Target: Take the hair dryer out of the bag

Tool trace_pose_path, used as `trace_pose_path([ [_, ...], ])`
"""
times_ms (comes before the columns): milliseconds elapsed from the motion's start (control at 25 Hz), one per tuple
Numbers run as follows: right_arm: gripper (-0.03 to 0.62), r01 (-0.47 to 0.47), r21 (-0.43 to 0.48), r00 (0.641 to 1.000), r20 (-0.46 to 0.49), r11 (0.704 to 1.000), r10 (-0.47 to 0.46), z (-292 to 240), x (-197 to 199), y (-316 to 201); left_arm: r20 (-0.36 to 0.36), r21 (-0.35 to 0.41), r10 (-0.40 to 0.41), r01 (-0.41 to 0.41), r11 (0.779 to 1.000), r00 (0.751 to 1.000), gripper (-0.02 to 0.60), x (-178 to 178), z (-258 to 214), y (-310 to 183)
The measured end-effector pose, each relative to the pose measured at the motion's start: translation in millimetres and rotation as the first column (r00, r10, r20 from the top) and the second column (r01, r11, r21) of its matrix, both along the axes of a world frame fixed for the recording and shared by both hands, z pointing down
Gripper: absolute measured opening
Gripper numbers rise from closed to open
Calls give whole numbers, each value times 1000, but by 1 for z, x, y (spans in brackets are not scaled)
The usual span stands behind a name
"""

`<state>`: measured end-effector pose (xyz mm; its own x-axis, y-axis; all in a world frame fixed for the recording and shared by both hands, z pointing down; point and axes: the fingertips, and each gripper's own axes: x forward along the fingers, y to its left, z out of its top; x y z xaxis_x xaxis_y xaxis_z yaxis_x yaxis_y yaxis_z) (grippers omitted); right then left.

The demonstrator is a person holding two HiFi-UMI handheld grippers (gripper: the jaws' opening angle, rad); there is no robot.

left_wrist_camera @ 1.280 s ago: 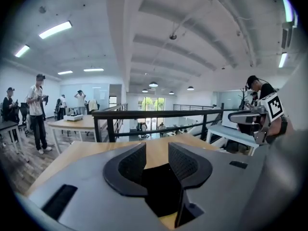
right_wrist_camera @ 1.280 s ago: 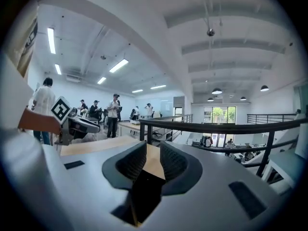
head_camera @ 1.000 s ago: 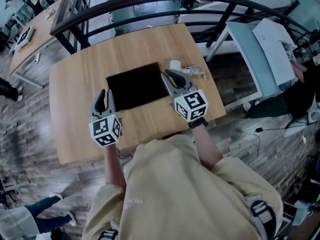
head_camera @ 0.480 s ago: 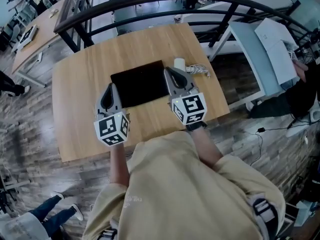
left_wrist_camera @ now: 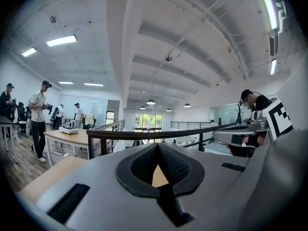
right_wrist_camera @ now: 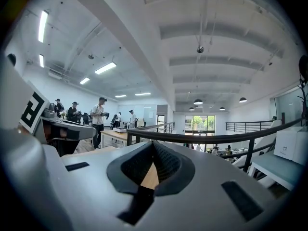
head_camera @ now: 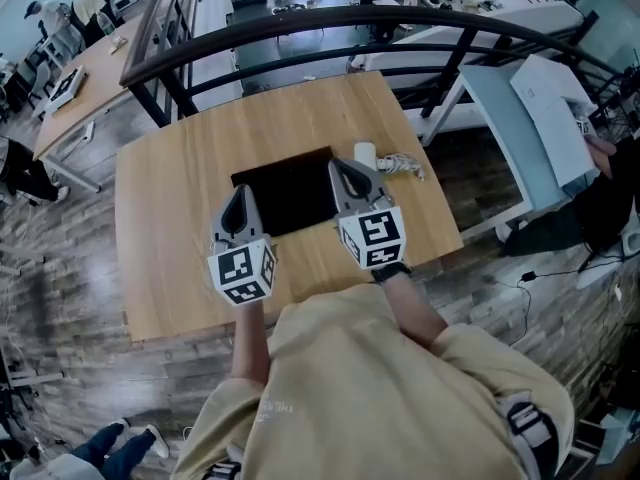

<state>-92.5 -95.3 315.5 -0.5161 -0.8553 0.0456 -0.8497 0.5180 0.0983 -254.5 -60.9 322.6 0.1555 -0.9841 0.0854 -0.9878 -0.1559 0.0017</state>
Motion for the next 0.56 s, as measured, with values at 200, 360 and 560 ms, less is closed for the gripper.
trace_pose_path([
  [200,14,3,1,1000,-4,1000,-3,2,-2,1,-7,1,5,-5,1000,1000,11,2,3,0],
  [360,14,1,-4,1000,-3,1000,-1,3,3,0,-15,-8,10,-10,1000,1000,11,7,6,-4],
  [560,14,8,7,1000,-6,1000,-8,1,1,-2,-14,1,17,-17,1000,1000,11,11,4,-10],
])
